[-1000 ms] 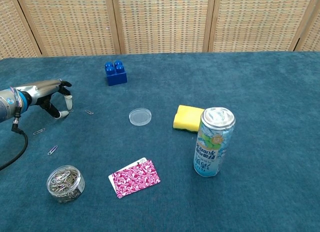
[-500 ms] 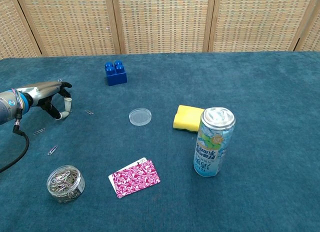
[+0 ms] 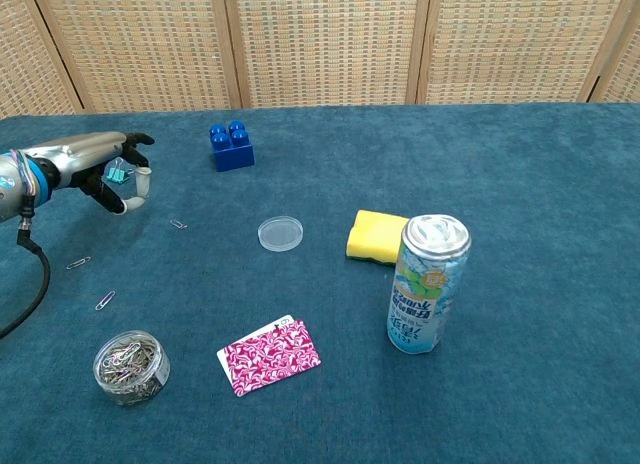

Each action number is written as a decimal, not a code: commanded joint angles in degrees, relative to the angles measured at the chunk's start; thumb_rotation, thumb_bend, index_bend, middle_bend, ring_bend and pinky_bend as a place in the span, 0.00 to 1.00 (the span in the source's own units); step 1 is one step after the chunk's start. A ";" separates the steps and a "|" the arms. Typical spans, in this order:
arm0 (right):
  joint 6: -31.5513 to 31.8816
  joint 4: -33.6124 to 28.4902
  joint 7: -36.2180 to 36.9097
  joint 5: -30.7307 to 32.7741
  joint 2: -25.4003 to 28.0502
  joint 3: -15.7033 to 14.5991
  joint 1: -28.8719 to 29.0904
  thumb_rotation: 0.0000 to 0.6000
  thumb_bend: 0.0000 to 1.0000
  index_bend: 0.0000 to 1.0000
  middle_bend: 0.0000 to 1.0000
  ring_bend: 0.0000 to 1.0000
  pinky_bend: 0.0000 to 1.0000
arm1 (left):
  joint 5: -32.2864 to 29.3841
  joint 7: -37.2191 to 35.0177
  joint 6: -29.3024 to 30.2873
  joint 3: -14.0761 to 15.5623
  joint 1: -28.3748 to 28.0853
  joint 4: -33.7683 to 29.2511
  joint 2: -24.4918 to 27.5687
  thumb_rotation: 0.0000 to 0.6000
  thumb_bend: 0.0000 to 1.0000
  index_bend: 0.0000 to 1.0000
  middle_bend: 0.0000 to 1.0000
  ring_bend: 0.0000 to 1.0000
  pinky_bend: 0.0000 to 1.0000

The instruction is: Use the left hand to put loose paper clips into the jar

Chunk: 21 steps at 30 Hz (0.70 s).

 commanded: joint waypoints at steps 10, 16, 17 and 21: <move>0.78 -0.49 -0.13 -0.85 0.17 -0.24 -0.27 1.00 0.00 0.06 0.00 0.00 0.00 | 18.19 4.54 9.99 13.17 6.86 -30.02 16.72 1.00 0.44 0.69 0.00 0.00 0.00; 1.11 -0.64 0.37 -0.99 0.46 -0.21 -0.44 1.00 0.00 0.06 0.00 0.00 0.00 | 19.63 10.00 8.47 16.96 7.63 -35.50 18.97 1.00 0.44 0.69 0.00 0.00 0.00; 1.10 -0.64 0.47 -1.00 0.51 -0.21 -0.44 1.00 0.00 0.06 0.00 0.00 0.00 | 19.80 10.74 8.50 17.20 7.73 -35.68 18.88 1.00 0.44 0.69 0.00 0.00 0.00; 1.26 -0.65 0.71 -1.05 0.62 -0.17 -0.50 1.00 0.00 0.06 0.00 0.00 0.00 | 19.87 11.93 8.44 17.68 8.05 -36.57 18.59 1.00 0.44 0.69 0.00 0.00 0.00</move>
